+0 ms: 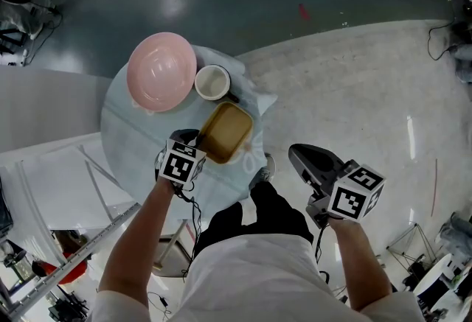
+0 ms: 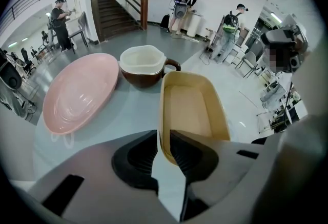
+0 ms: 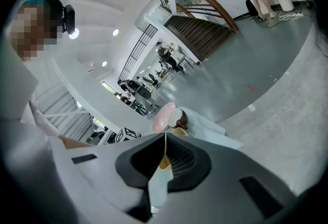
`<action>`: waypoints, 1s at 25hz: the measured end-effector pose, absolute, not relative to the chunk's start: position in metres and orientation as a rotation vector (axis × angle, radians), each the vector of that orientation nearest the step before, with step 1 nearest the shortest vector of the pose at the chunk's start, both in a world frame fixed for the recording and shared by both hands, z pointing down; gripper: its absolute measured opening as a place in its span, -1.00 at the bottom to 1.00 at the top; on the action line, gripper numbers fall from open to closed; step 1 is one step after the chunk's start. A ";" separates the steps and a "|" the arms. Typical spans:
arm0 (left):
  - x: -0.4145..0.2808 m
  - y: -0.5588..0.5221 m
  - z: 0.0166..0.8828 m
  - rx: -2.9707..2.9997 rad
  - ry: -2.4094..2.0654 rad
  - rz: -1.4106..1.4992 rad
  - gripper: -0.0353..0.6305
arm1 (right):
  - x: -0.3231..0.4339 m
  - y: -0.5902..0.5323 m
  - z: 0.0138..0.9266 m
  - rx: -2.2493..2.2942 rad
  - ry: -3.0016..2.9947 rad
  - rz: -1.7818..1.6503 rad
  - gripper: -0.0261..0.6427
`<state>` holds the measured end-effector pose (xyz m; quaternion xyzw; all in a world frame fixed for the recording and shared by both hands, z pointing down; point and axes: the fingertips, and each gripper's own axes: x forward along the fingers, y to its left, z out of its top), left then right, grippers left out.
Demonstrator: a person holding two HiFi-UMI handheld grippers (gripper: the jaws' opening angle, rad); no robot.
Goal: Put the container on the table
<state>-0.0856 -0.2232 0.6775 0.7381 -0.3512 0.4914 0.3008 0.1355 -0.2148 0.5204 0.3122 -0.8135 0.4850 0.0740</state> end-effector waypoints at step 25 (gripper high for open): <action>-0.120 -0.192 0.542 2.123 -1.148 0.788 -0.74 | 0.051 -0.185 0.467 0.914 -2.491 1.232 -0.84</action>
